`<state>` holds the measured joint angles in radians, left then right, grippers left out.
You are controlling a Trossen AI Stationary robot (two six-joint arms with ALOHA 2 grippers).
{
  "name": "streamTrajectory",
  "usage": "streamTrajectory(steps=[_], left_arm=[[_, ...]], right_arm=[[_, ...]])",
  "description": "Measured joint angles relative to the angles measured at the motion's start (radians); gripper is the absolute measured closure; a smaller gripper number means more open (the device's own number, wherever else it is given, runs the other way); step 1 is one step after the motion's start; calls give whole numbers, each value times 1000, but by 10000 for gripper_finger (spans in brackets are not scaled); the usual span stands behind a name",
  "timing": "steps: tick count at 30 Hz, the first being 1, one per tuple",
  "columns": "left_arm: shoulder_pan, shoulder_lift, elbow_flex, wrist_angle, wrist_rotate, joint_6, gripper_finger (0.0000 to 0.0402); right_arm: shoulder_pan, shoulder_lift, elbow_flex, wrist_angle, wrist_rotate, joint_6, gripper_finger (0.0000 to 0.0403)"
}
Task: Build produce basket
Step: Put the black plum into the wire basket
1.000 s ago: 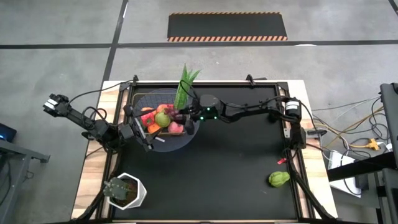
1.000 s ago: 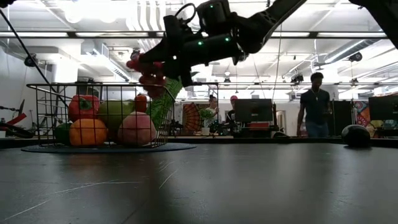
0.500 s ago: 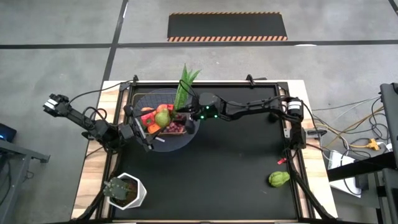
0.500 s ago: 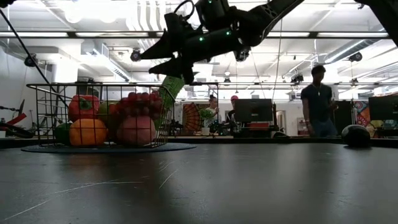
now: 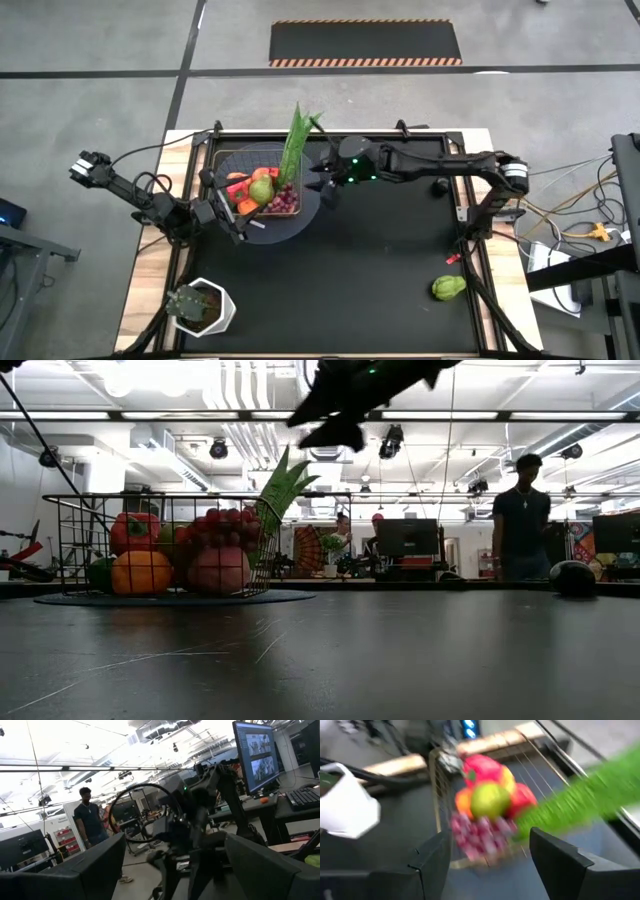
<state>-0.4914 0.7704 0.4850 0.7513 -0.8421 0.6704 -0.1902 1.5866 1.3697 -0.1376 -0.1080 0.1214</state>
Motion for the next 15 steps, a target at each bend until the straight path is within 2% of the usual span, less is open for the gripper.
streamTrajectory(steps=[7,15], left_arm=[[0,0,1,0,0,0,79],[0,0,2,0,0,8,79]], right_arm=[[0,-100,0,-373,147,133,128],[-15,-103,0,-726,389,301,90]])
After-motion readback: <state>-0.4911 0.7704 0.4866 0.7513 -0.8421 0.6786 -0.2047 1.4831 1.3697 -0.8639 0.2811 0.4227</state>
